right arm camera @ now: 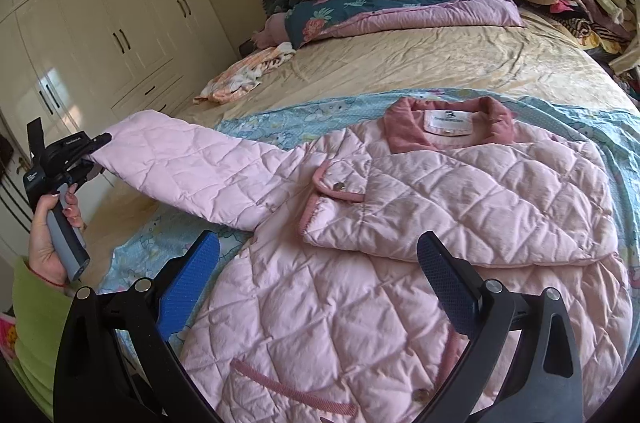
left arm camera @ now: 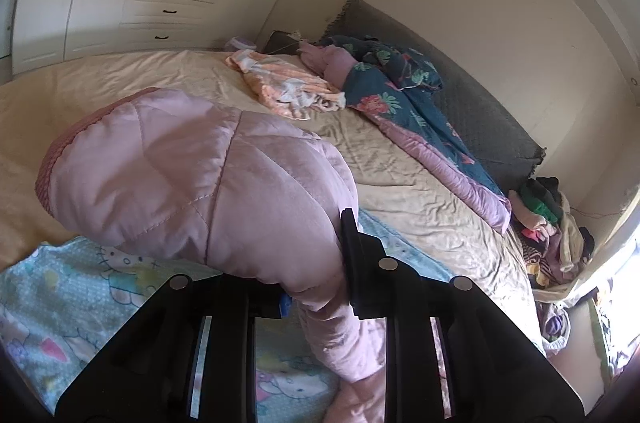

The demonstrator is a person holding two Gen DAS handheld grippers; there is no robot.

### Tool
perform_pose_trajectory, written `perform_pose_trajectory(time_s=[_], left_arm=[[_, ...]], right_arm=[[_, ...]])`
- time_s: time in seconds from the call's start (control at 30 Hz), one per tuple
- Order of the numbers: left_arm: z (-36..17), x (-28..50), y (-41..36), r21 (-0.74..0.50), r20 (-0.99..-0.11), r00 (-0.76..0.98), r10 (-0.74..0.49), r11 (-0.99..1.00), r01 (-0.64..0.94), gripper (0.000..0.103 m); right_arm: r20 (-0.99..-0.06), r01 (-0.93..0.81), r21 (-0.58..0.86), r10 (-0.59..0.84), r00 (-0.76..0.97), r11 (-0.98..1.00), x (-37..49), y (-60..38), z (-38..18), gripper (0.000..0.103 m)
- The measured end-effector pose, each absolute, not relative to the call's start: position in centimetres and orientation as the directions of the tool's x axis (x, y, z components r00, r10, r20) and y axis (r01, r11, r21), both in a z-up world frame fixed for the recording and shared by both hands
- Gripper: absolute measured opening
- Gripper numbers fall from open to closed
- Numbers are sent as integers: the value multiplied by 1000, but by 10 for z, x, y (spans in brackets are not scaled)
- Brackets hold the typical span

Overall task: Fold large clothes
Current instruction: 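Carry the held sleeve with the left gripper across the jacket front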

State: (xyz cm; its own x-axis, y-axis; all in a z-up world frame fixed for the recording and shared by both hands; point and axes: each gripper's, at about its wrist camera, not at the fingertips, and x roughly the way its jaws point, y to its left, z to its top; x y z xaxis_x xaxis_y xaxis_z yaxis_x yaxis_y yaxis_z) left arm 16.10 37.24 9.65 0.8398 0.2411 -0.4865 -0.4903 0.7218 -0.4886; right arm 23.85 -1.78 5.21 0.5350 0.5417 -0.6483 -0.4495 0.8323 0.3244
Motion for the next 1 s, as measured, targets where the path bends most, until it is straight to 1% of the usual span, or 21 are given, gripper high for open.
perform_pose_trajectory(time_s=[0.7,1.0], left_arm=[[135,180,279,-417,-442,878,183,825,-382,12],[141,194,233,-388,-440,889,128,865,-317,12]], right_arm=[[-606,-379,358,521,601,853,229,-89,69,99],[-595,-344,382,513,618,858,231,-120,70,99]])
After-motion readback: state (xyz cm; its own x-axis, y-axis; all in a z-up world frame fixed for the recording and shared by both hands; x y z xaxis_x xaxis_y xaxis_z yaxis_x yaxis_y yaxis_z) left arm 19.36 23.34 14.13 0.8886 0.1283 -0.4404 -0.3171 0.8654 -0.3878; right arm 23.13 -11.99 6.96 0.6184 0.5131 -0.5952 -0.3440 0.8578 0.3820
